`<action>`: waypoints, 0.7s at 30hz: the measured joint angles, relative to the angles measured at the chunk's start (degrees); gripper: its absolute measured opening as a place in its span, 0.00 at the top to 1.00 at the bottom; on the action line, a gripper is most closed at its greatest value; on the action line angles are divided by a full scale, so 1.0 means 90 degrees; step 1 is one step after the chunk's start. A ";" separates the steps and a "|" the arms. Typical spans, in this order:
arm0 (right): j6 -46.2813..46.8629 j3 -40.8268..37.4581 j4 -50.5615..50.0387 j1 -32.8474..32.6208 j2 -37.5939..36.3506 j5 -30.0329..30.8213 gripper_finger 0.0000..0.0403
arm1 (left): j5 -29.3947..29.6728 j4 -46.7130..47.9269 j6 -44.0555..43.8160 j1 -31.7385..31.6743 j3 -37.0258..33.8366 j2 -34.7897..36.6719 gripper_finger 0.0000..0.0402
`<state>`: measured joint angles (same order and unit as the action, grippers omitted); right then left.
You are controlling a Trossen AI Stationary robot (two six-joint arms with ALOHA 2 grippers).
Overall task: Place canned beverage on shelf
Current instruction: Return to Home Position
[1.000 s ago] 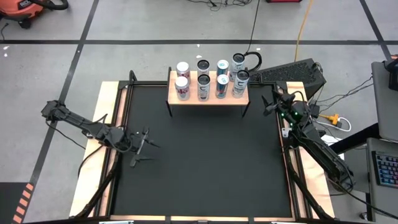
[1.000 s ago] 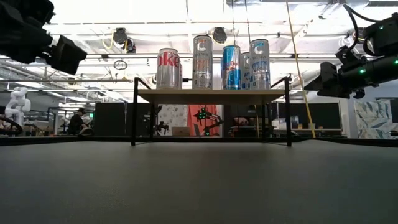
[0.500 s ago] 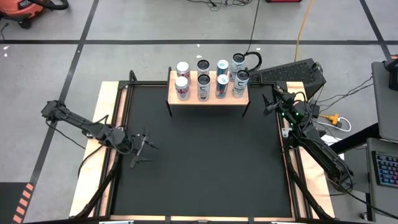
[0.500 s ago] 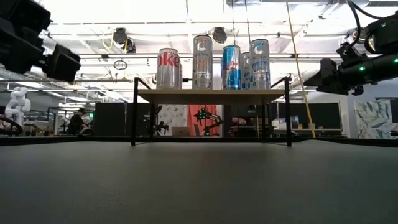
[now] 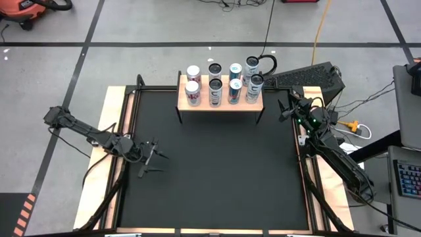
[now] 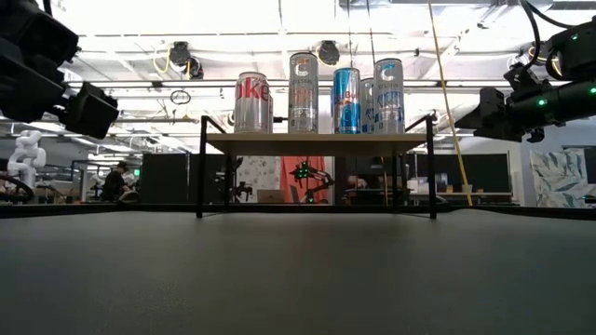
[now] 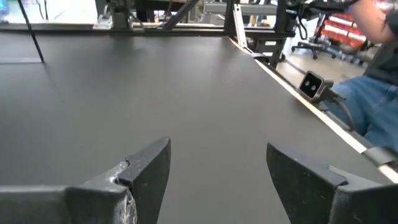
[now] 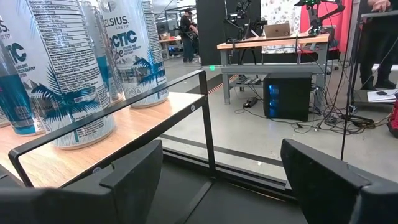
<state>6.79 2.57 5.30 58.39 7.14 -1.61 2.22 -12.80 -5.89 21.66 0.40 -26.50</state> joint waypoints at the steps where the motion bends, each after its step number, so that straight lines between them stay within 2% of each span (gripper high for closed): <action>1: 0.0001 0.0000 0.0000 0.0000 0.0000 0.0000 0.23 | -0.0004 0.0012 -0.0136 -0.0001 0.0000 0.0000 0.33; 4: 0.0000 0.0000 0.0000 0.0000 0.0000 0.0000 0.23 | -0.0020 0.0131 -0.0514 0.0000 0.0000 0.0000 0.33; 18: 0.0000 0.0000 0.0002 0.0000 -0.0011 0.0002 0.23 | -0.0027 0.0186 -0.0464 -0.0002 -0.0005 0.0015 0.33; 21: 0.0002 0.0000 0.0005 0.0000 -0.0015 0.0002 0.23 | -0.0029 0.0290 -0.0465 -0.0002 -0.0005 0.0300 0.33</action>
<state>6.81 2.57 5.34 58.39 7.01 -1.58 1.96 -10.19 -10.07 21.65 0.36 -23.80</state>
